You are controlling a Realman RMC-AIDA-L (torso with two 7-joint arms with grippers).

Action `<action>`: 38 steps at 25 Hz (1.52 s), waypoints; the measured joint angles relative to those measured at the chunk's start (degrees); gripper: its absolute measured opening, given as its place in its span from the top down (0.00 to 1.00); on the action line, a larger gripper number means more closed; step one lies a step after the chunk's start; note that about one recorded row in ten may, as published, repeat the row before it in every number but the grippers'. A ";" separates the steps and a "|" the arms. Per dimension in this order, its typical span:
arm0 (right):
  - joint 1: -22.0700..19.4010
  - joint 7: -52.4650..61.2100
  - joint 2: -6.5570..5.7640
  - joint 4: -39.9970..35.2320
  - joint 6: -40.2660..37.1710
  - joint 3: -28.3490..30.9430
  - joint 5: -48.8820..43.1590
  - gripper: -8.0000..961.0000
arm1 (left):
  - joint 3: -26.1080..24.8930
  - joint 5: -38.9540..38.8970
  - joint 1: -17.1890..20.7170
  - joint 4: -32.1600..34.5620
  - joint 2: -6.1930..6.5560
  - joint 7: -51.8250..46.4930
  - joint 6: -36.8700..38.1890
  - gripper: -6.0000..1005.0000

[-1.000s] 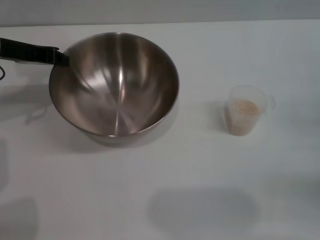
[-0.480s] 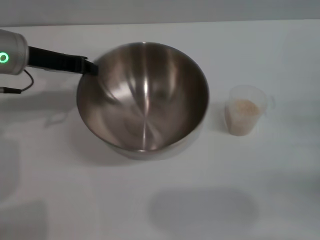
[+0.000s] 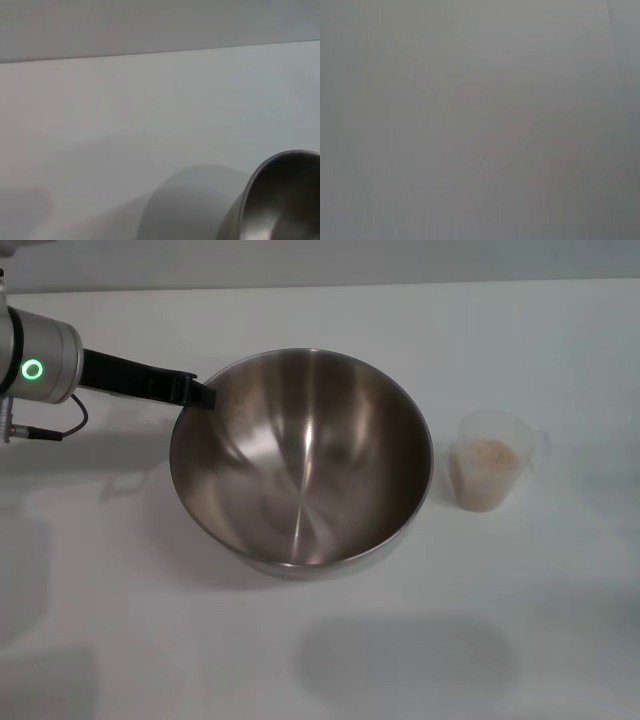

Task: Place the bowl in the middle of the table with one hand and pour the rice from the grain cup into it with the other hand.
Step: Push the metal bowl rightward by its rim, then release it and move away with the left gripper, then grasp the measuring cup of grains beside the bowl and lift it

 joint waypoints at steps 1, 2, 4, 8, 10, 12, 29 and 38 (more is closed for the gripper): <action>0.00 0.00 0.00 0.00 0.00 0.00 0.00 0.13 | 0.38 0.00 0.05 0.06 -0.10 0.26 0.27 0.95; 0.00 0.00 0.00 0.00 0.00 0.00 0.00 0.13 | 0.48 0.00 0.06 0.06 -0.10 0.28 0.36 0.94; 0.00 0.00 0.00 0.00 0.00 0.00 0.00 0.13 | 1.13 0.00 0.18 0.08 -0.11 0.37 0.96 0.94; -0.01 0.00 0.00 0.00 0.00 0.00 0.00 0.13 | 1.77 0.00 0.34 0.24 -0.07 0.44 1.69 0.94; -0.01 0.00 0.00 0.00 0.00 0.00 0.00 0.13 | 2.06 0.00 0.41 0.34 -0.07 0.50 2.06 0.94; -0.01 0.00 0.00 0.00 -0.01 0.00 0.00 0.13 | 2.09 0.00 0.45 0.38 -0.07 0.51 2.20 0.94; -0.31 0.00 0.00 0.00 -0.02 0.00 0.00 0.13 | 1.92 -0.17 0.67 0.87 0.10 0.73 2.46 0.88; -0.47 0.00 0.00 0.00 -0.01 0.00 0.00 0.13 | 1.87 -1.29 3.65 -11.62 0.13 2.28 8.00 0.69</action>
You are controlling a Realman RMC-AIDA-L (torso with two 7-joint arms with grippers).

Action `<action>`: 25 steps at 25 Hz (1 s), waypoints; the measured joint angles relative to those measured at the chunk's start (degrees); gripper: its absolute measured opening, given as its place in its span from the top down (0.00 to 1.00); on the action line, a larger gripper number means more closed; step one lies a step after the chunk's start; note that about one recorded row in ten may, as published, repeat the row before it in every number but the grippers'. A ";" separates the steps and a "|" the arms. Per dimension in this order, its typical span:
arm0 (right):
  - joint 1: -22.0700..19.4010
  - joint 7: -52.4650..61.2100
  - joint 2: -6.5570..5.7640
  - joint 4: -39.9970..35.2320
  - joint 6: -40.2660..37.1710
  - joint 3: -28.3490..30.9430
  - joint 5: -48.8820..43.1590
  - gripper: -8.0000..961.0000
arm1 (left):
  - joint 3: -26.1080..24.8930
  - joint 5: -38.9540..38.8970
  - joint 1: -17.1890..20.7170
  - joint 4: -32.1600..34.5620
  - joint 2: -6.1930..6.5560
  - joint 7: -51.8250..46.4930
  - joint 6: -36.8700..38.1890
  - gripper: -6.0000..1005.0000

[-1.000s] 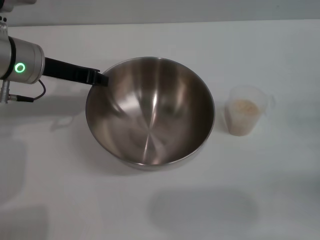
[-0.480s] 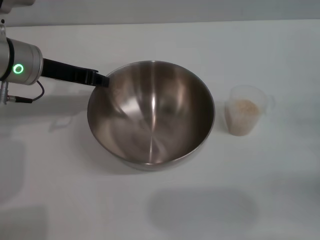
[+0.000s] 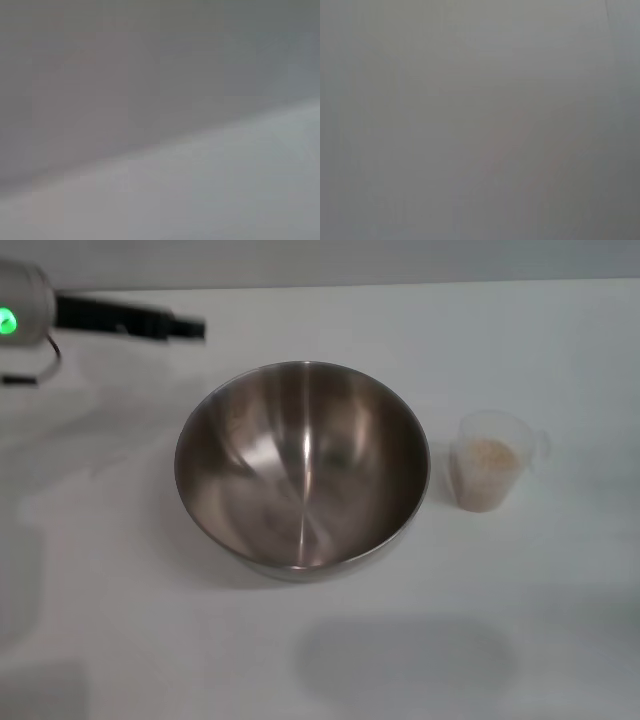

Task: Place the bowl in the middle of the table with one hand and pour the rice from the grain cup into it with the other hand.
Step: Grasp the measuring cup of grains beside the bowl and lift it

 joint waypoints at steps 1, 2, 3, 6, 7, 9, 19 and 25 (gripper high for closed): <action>0.00 0.00 0.00 0.00 0.00 0.00 0.00 0.13 | 0.00 0.00 0.00 0.00 0.00 0.00 0.00 0.66; -0.03 0.00 0.00 0.00 0.00 -0.01 0.00 0.13 | 0.92 -0.38 1.80 -3.59 -0.18 2.64 5.45 0.63; -0.03 0.00 0.00 0.00 0.00 -0.01 0.00 0.13 | 0.92 -0.38 1.80 -3.59 -0.18 2.64 5.45 0.60; -0.07 0.00 0.00 0.00 0.00 0.00 0.00 0.13 | 6.38 -3.51 7.59 -8.31 -0.29 8.06 21.82 0.52; -0.06 0.00 0.00 0.00 0.00 -0.01 0.00 0.13 | 11.04 -7.20 11.51 -9.96 -0.12 12.43 32.96 0.50; -0.07 0.00 0.00 -0.09 0.00 0.00 0.00 0.13 | 13.53 -9.26 13.37 -10.49 -0.11 15.12 38.54 0.42; 0.09 0.00 0.01 -0.17 -0.13 -1.40 0.00 0.13 | 38.05 -8.97 19.48 5.96 -0.07 15.81 104.22 0.19; -0.79 0.00 0.16 0.16 -1.45 -7.61 -0.04 0.13 | 40.53 7.64 19.49 25.85 0.10 -14.07 127.24 0.19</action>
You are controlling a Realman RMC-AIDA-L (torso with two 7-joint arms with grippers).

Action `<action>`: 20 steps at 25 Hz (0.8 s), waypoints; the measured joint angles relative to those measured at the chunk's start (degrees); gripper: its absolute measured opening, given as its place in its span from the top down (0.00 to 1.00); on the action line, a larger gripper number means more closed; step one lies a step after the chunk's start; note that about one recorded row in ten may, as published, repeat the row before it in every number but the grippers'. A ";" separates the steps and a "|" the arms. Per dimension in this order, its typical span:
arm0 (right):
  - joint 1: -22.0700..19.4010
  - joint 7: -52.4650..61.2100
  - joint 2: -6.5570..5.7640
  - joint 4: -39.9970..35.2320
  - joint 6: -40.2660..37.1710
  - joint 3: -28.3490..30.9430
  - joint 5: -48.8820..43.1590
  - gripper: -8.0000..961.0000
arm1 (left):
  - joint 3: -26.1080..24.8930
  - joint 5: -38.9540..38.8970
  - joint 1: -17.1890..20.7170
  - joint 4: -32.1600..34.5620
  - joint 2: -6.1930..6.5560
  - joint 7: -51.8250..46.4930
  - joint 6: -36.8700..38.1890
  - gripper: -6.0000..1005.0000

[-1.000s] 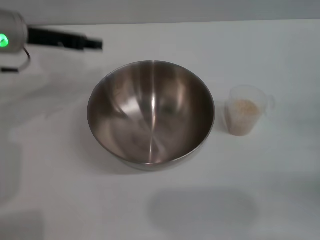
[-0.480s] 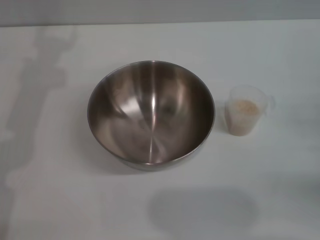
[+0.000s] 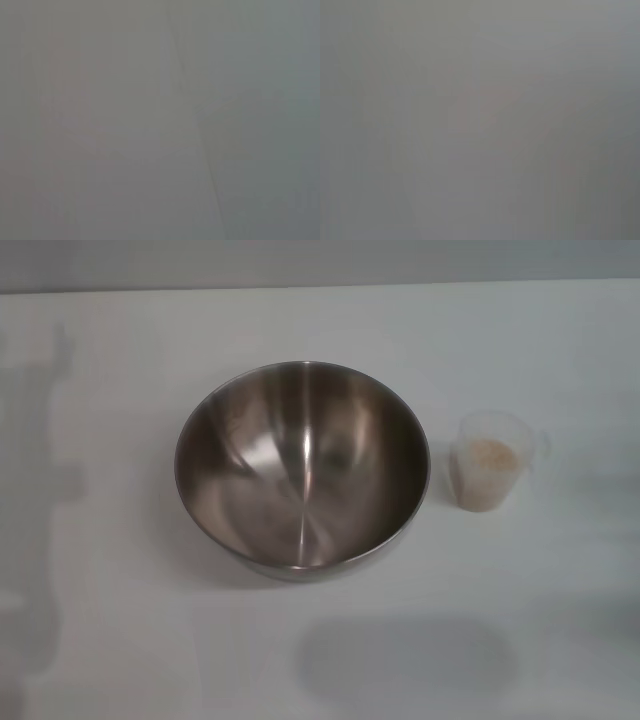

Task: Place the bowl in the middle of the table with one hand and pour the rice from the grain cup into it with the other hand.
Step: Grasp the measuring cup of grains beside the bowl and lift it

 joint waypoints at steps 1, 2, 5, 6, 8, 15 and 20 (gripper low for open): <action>-0.40 0.00 0.02 0.22 -0.36 -1.45 -0.01 0.13 | -0.68 2.14 -0.08 2.27 0.06 -3.37 0.70 0.19; -0.40 0.00 0.02 0.22 -0.36 -1.45 -0.01 0.13 | -0.68 2.14 -0.08 2.27 0.06 -3.37 0.70 0.19; -2.28 0.00 0.17 2.60 -2.75 -8.89 -0.04 0.13 | -3.27 10.43 -0.15 11.90 0.13 -13.90 4.72 0.19; -2.28 0.00 0.17 2.60 -2.75 -8.89 -0.04 0.13 | -3.27 10.43 -0.15 11.90 0.13 -13.90 4.72 0.19; -2.98 -0.04 0.19 3.95 -3.70 -12.65 -0.04 0.13 | -3.61 11.41 -0.33 15.85 -0.01 -16.04 7.37 0.19; -3.85 -6.30 0.33 11.22 -3.78 -21.38 -0.11 0.13 | -3.44 11.23 -0.71 23.31 -0.42 -16.61 9.94 0.19; -2.98 -6.43 0.36 12.56 -2.25 -23.16 -1.23 0.13 | -3.20 11.23 -1.33 24.97 -0.53 -16.44 9.68 0.19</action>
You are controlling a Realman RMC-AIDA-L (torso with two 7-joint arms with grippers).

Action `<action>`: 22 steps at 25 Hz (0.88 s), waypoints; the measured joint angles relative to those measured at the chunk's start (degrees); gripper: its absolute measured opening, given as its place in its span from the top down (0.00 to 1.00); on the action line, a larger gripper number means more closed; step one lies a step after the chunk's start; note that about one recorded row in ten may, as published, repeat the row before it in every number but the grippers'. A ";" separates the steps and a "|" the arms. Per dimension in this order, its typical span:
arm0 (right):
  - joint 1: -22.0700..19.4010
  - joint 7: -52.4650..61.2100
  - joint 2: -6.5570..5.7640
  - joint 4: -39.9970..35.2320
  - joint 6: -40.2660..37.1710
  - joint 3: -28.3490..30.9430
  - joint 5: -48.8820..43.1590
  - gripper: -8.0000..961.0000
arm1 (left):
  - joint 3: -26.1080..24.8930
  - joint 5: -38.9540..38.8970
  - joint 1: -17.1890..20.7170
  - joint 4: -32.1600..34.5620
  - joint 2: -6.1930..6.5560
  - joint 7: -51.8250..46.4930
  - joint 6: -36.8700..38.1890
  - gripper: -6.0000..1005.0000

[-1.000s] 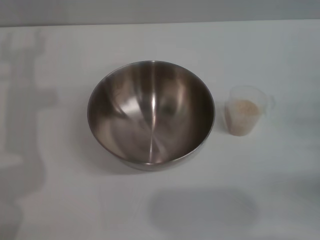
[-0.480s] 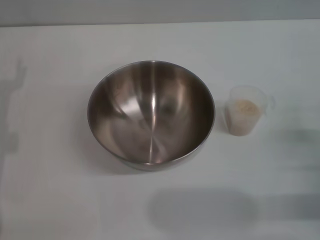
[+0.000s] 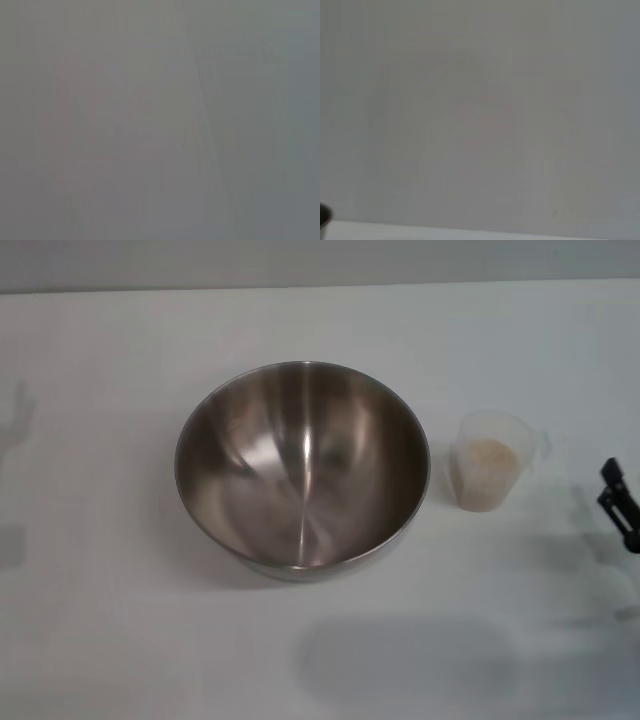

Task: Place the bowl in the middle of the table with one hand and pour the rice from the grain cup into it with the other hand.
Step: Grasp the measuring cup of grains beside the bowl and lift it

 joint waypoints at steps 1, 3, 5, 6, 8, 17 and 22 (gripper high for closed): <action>0.00 0.00 0.00 0.00 0.00 0.00 0.00 0.13 | 0.00 0.00 0.00 0.00 0.00 0.00 0.00 0.19; 0.38 -0.01 0.01 0.06 0.87 0.01 -1.14 0.13 | 0.01 0.00 -0.40 0.52 -0.01 0.00 -0.09 0.19; 1.31 -0.01 0.01 0.08 2.66 0.02 -2.06 0.13 | -0.05 0.02 -1.25 1.29 -0.03 -0.05 -0.33 0.19; 1.31 -0.01 0.01 0.08 2.66 0.02 -2.06 0.13 | -0.05 0.02 -1.25 1.29 -0.03 -0.05 -0.33 0.19; 2.28 -0.01 0.01 0.09 4.33 0.03 -2.28 0.13 | -0.07 0.03 -1.53 1.65 -0.04 -0.05 -0.33 0.19; 5.36 0.33 0.00 -0.13 9.05 0.57 -2.35 0.13 | -0.16 0.08 -1.66 2.21 -0.03 0.04 -0.46 0.19; 6.94 0.37 0.00 -0.26 11.57 0.75 -2.30 0.13 | -0.24 0.09 -1.59 2.25 -0.03 0.04 -0.46 0.19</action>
